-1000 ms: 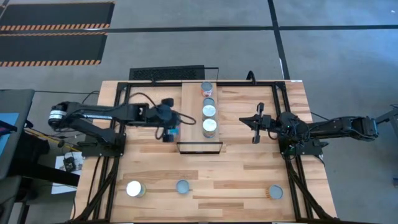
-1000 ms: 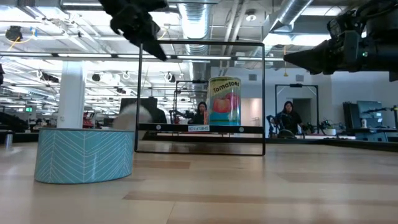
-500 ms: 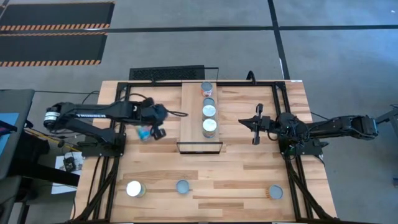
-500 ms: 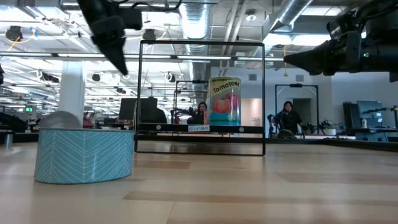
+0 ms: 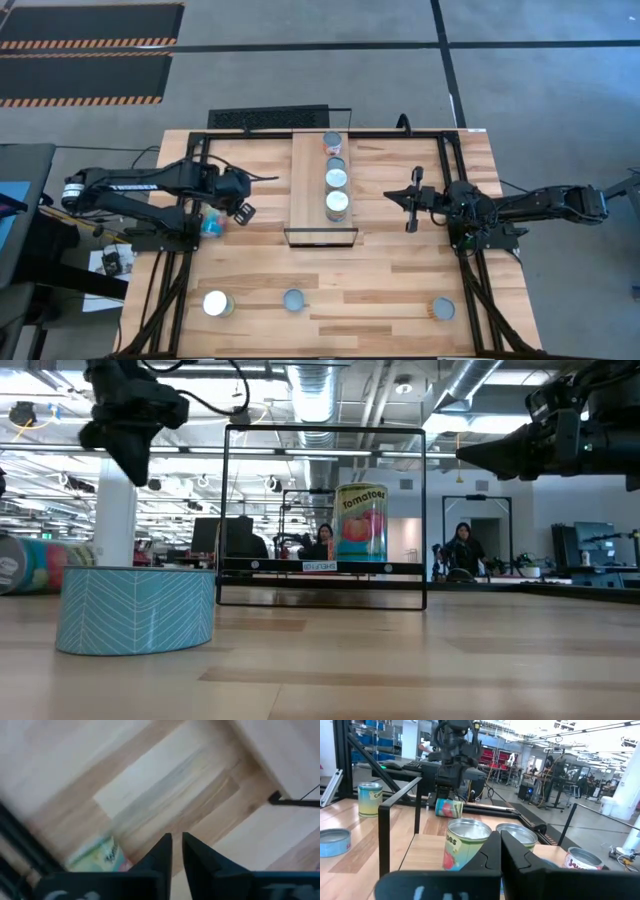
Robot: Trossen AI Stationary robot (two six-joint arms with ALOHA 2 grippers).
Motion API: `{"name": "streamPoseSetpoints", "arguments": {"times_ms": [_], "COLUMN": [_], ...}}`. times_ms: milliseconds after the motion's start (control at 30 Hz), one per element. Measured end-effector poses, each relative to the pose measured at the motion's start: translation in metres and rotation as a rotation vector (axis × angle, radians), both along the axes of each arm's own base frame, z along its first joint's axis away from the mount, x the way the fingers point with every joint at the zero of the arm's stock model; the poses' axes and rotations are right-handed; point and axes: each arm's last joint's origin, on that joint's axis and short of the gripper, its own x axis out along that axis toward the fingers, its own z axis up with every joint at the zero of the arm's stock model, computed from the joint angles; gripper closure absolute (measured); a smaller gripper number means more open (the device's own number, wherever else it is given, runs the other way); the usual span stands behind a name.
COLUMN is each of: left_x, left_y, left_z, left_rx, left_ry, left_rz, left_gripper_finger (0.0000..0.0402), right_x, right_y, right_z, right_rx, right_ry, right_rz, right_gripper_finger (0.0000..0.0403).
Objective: Pick and place cans onto a shelf
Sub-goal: Put the canned tomatoes on the shelf and align them with the other tomato cans
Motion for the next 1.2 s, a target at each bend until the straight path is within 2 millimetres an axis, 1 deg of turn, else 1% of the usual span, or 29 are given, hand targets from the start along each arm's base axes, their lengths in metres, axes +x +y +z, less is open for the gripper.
{"name": "streamPoseSetpoints", "arguments": {"times_ms": [133, 300, 400, 500, 633, 767, 1000, 1133, 1200], "left_x": [-0.002, -0.003, 0.0, 0.004, 0.007, 0.007, 0.011, 0.01, 0.006], "left_y": [-0.001, 0.005, 0.013, 0.024, 0.041, 0.055, 0.07, 0.071, 0.068], "left_z": [-0.004, -0.012, -0.02, -0.03, -0.044, -0.056, -0.069, -0.074, -0.082], "left_rx": [-0.037, -0.039, -0.054, -0.076, -0.113, -0.16, -0.253, -0.282, -0.321], "left_ry": [0.055, 0.173, 0.259, 0.355, 0.502, 0.609, 0.621, 0.618, 0.622], "left_rz": [0.081, 0.19, 0.241, 0.245, 0.235, 0.244, 0.265, 0.275, 0.292], "left_gripper_finger": [0.033, 0.0249, 0.0194, 0.0145, 0.0099, 0.0079, 0.0078, 0.0079, 0.0079], "right_x": [0.0, 0.0, 0.0, 0.0, 0.0, 0.0, 0.001, 0.001, 0.001], "right_y": [0.0, 0.0, 0.0, 0.0, 0.0, 0.0, 0.001, 0.001, 0.001], "right_z": [0.0, -0.001, -0.001, -0.001, -0.001, -0.002, -0.002, -0.002, -0.003], "right_rx": [0.001, 0.001, 0.002, 0.002, 0.002, 0.003, 0.001, 0.001, 0.001], "right_ry": [0.004, 0.007, 0.01, 0.012, 0.017, 0.023, 0.027, 0.027, 0.031], "right_rz": [0.0, 0.002, 0.002, 0.003, 0.005, 0.005, 0.027, 0.028, 0.029], "right_gripper_finger": [0.0392, 0.0392, 0.0392, 0.0392, 0.0392, 0.0392, 0.0392, 0.0392, 0.0392]}}
